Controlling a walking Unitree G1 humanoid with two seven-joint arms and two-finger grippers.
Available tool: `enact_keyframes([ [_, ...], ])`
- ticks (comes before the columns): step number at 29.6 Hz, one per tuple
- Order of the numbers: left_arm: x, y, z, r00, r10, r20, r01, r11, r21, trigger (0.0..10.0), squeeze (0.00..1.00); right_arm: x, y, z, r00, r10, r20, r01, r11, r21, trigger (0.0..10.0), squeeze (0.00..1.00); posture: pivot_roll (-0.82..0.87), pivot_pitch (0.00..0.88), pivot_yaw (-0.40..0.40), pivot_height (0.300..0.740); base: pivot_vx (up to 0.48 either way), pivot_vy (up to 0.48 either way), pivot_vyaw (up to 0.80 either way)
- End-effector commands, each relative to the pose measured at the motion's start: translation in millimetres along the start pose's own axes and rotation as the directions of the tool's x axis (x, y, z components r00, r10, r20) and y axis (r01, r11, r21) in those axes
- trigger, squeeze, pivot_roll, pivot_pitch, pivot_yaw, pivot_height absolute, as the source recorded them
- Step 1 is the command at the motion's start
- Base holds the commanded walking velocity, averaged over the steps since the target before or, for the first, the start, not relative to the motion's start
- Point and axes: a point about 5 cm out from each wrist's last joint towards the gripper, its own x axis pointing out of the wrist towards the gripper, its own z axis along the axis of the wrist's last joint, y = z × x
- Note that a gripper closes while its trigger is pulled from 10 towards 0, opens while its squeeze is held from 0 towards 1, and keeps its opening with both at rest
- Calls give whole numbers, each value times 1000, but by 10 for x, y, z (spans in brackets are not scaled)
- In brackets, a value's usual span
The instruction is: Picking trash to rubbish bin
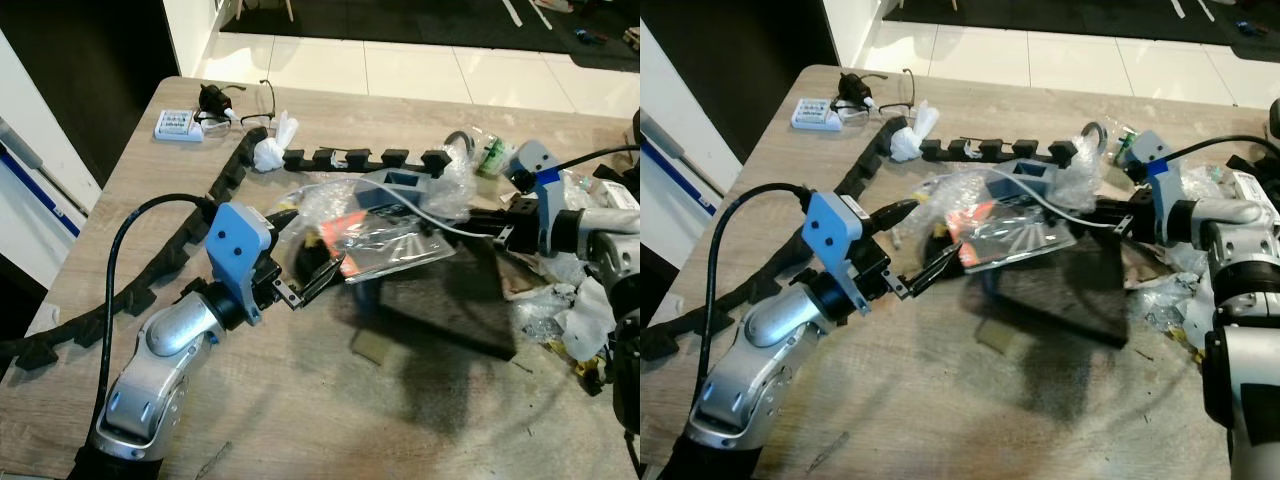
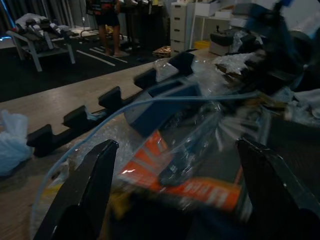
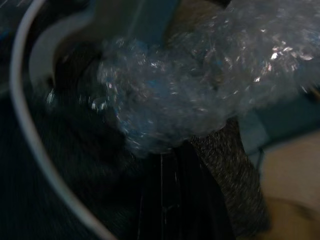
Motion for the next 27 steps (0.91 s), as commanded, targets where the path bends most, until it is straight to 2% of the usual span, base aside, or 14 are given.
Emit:
enact_keyframes([
  [1, -5, -25, -29, 1000, -11, -16, 11, 1000, -2, 10000, 0, 15, 93, -109, 993, 107, -43, -106, 994, 23, 0, 0, 28, 264, -13, 740, 0, 0, 0],
  [5, -1, -27, -30, 1000, -8, -15, 8, 1000, -3, 10000, 0, -1, 143, -97, 983, 177, -47, -176, 984, 17, 0, 0, 27, 263, -14, 740, 0, 0, 0],
  [7, -1, -32, -33, 1000, -8, -15, 8, 1000, -4, 10000, 0, -43, 215, -7, 964, 261, -46, -261, 965, -9, 0, 0, 23, 262, -15, 740, 0, 0, 0],
  [12, 12, -30, -32, 1000, -7, -11, 7, 1000, -5, 10000, 0, -97, 280, 162, 952, 306, -16, -307, 951, -43, 0, 0, 21, 259, -16, 740, 0, 0, 0],
  [14, 23, -25, -32, 1000, -6, -9, 6, 1000, -5, 10000, 0, -133, 289, 260, 950, 312, 20, -310, 949, -54, 0, 0, 20, 257, -16, 740, 0, 0, 0],
  [17, 44, -16, -22, 1000, -4, -3, 4, 1000, -1, 10000, 0, -273, 267, 522, 946, 301, 122, -293, 953, -77, 0, 0, 25, 249, -17, 740, 0, 0, 0],
  [19, 44, -16, -22, 1000, -4, -3, 4, 1000, -1, 10000, 0, -273, 267, 522, 946, 301, 122, -293, 953, -77, 0, 0, 25, 249, -17, 740, 0, 0, 0],
  [20, 50, -6, -16, 1000, -2, 1, 2, 1000, 1, 10000, 0, -343, 276, 609, 944, 299, 137, -289, 953, -90, 0, 0, 22, 243, -17, 740, 0, 0, 0],
  [21, 58, 15, -7, 1000, 6, 7, -6, 1000, 0, 10000, 0, -485, 305, 779, 939, 303, 161, -286, 951, -118, 0, 0, 17, 237, -19, 740, 0, 0, 0],
  [26, 65, 29, -13, 1000, 10, 8, -10, 1000, 1, 10000, 0, -589, 309, 879, 950, 281, 138, -258, 952, -162, 0, 0, 13, 233, -20, 740, 0, 0, 0],
  [27, 67, 31, -18, 1000, 11, 7, -11, 1000, 2, 10000, 0, -605, 291, 877, 960, 259, 112, -237, 956, -175, 2431, 0, 10, 229, -21, 740, 0, 0, 0],
])
